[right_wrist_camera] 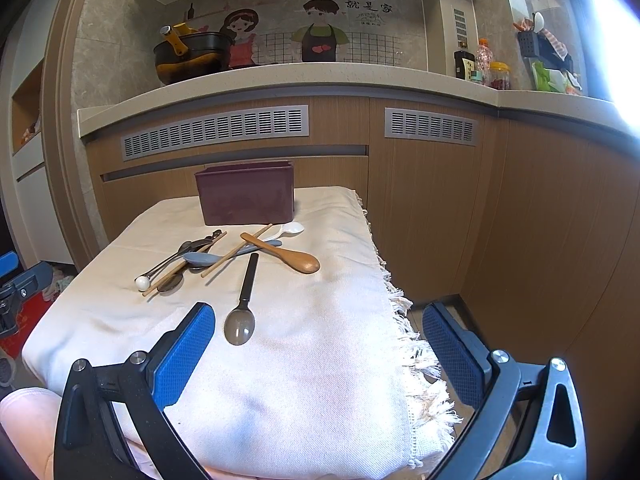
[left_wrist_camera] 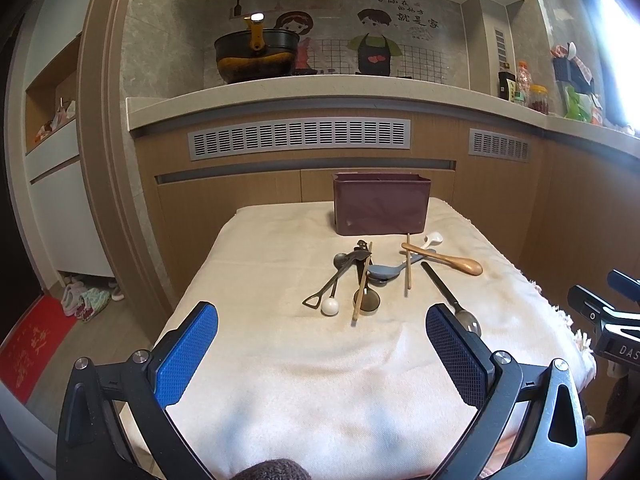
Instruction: Organize utensils
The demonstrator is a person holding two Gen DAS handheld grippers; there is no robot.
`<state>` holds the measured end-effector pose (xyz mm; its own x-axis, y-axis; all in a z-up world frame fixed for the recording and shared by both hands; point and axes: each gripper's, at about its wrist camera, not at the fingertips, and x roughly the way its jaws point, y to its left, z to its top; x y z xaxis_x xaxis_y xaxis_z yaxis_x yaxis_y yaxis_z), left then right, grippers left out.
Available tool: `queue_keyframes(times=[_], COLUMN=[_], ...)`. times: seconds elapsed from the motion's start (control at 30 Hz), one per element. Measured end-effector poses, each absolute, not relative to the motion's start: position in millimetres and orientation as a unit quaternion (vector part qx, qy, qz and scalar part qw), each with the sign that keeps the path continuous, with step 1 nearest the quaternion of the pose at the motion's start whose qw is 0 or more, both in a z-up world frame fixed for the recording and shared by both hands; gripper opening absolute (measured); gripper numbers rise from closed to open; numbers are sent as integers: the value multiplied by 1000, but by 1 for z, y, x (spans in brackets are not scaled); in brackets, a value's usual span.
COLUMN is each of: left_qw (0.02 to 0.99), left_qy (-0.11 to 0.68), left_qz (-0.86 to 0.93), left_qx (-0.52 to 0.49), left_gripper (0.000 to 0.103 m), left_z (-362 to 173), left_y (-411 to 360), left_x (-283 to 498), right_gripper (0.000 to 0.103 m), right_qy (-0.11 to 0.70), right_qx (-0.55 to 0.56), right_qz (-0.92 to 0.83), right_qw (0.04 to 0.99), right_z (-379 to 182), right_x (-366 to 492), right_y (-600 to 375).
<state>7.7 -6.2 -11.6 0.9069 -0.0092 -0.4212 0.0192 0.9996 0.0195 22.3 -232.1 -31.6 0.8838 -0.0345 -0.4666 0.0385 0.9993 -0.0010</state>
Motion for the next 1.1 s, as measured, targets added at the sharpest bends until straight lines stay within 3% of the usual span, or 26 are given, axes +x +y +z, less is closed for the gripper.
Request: queue_keyframes(times=[1.1], left_qw=[976], left_qy=[218], left_qz=[-9], left_qx=[15], left_gripper=[103], left_z=[-12], left_y=[-8], left_x=[10], right_gripper=[103], right_qy=[237], right_qx=[-4], right_qz=[-17], right_qw=[971], right_z=[-30], right_x=[21], right_y=[-231])
